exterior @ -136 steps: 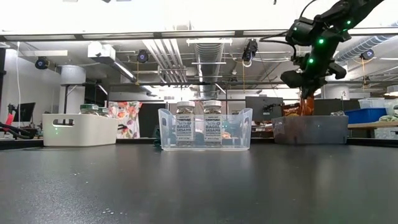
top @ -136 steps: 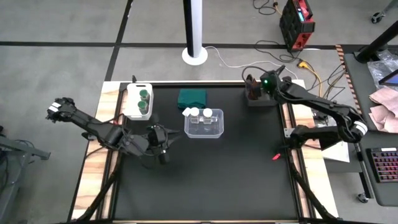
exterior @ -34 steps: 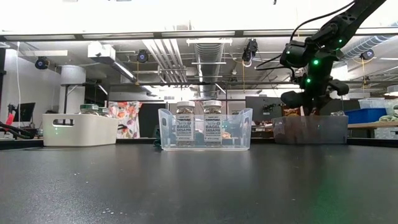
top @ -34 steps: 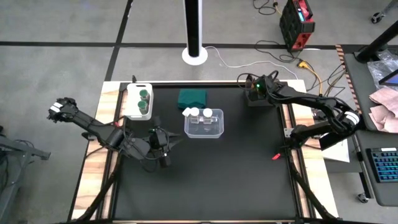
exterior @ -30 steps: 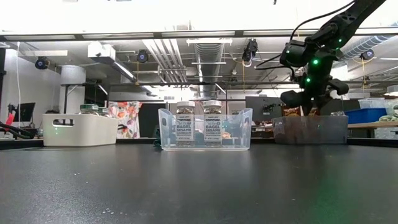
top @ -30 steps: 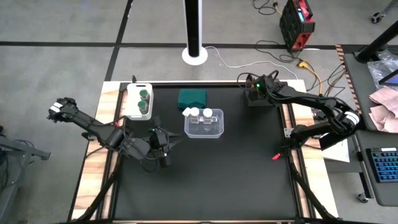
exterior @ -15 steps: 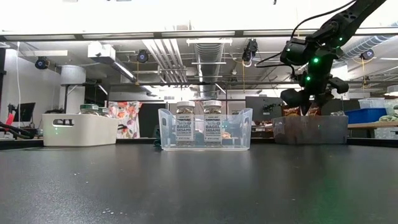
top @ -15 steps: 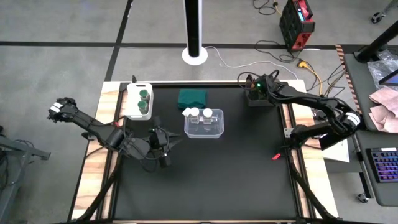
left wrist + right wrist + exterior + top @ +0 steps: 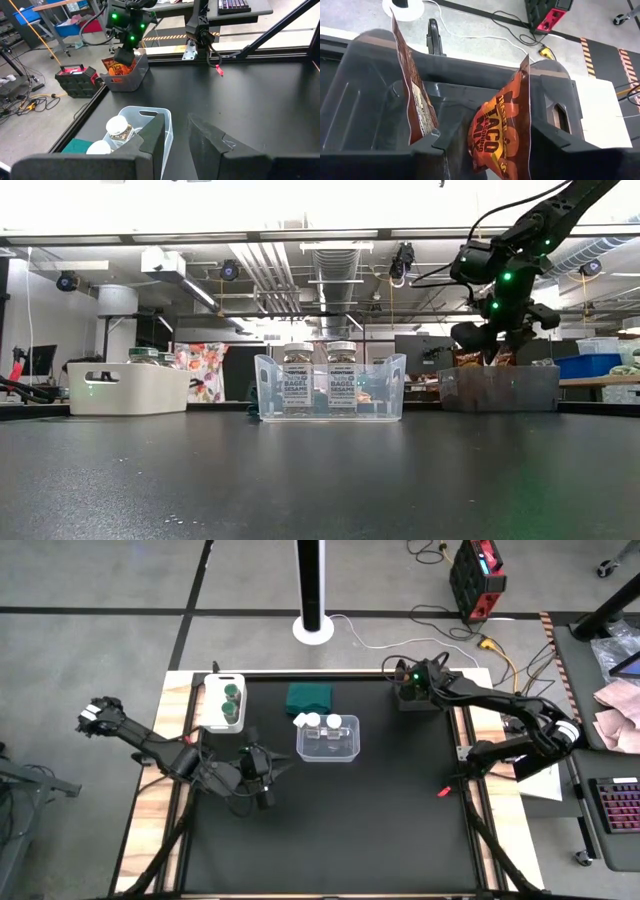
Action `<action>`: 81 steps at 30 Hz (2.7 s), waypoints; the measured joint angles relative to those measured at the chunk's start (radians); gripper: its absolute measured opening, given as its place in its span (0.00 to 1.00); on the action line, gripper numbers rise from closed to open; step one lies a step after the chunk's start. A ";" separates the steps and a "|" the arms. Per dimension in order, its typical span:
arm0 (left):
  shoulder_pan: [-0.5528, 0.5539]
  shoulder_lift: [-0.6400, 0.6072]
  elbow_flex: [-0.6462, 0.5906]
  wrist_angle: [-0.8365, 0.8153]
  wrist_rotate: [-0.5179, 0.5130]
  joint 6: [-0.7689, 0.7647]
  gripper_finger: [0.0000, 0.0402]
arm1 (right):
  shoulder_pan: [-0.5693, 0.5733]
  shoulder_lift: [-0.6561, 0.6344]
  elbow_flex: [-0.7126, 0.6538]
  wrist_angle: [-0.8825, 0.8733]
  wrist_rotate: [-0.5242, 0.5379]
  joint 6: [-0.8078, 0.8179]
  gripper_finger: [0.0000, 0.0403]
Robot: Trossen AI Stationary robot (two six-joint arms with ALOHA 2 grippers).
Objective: Sort spices by type
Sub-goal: Put the spice pack into the black bin, then return to Home Position
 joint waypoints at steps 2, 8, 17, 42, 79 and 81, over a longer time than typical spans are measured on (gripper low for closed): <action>0.000 0.000 0.000 0.000 0.000 0.000 0.16 | 0.000 0.000 0.012 -0.007 0.003 -0.001 0.41; 0.000 0.000 0.000 0.000 0.000 0.000 0.16 | 0.000 0.000 0.087 -0.065 0.028 -0.022 0.43; 0.000 0.000 0.000 -0.004 0.000 0.000 0.16 | 0.027 -0.019 0.292 -0.230 0.053 -0.053 0.41; 0.039 0.031 -0.038 0.297 0.288 0.288 0.16 | 0.938 -0.075 0.153 0.559 -0.063 -0.432 0.28; 0.358 -1.030 -0.667 0.310 0.626 0.297 0.16 | 0.735 -0.505 -0.282 0.871 -0.539 -0.559 0.17; 0.358 -1.091 -0.694 0.269 0.609 0.297 0.16 | 0.735 -0.561 -0.324 0.870 -0.538 -0.558 0.18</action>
